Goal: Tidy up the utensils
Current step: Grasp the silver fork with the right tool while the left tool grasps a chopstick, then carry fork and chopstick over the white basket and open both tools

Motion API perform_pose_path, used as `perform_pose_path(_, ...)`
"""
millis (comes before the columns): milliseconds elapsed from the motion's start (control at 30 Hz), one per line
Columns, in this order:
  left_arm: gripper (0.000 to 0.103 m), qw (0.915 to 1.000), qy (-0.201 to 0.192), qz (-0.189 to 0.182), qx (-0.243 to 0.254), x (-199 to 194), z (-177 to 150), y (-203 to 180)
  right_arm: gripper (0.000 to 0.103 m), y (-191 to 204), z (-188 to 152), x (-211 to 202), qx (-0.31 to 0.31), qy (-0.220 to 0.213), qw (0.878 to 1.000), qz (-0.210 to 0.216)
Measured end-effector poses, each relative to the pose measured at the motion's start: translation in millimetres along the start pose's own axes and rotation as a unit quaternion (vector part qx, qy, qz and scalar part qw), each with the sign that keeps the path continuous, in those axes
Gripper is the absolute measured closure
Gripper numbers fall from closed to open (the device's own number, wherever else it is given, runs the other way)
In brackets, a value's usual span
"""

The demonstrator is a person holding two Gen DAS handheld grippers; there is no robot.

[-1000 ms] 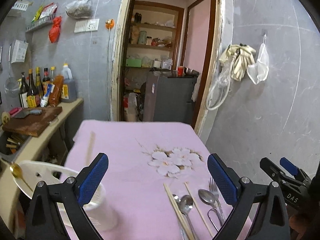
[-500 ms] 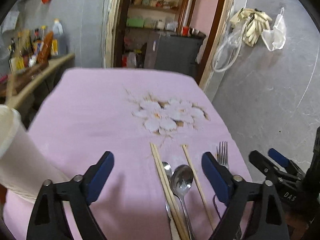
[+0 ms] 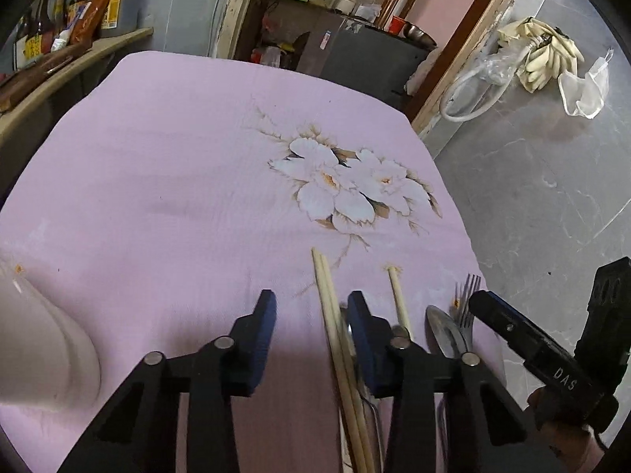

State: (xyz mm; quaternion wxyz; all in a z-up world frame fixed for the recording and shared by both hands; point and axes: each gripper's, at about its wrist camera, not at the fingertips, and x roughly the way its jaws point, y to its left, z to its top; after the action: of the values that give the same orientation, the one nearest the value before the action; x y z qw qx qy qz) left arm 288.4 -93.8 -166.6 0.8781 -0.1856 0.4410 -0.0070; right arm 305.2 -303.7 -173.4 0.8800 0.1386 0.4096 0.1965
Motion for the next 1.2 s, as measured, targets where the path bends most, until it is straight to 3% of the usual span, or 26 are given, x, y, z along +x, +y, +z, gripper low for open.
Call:
perform_pose_path(300, 0.091, 0.9982, 0.043, -0.037, 0.021, 13, 12, -1, 0.086, 4, 9, 13, -0.018, 0.03, 0.999, 0.039)
perform_pose_path(500, 0.096, 0.9977, 0.054, -0.036, 0.018, 12, 16, -1, 0.087, 4, 11, 5, -0.034, 0.03, 0.998, 0.035)
perform_pose_path(900, 0.098, 0.9973, 0.027, -0.039, 0.056, -28, 12, -11, 0.088, 8, 15, -28, -0.052, 0.016, 0.998, 0.02)
perform_pose_path(1200, 0.098, 0.9973, -0.001, -0.05, 0.055, -61, 11, -14, 0.094, 22, 16, -70, -0.076, -0.017, 0.997, -0.029)
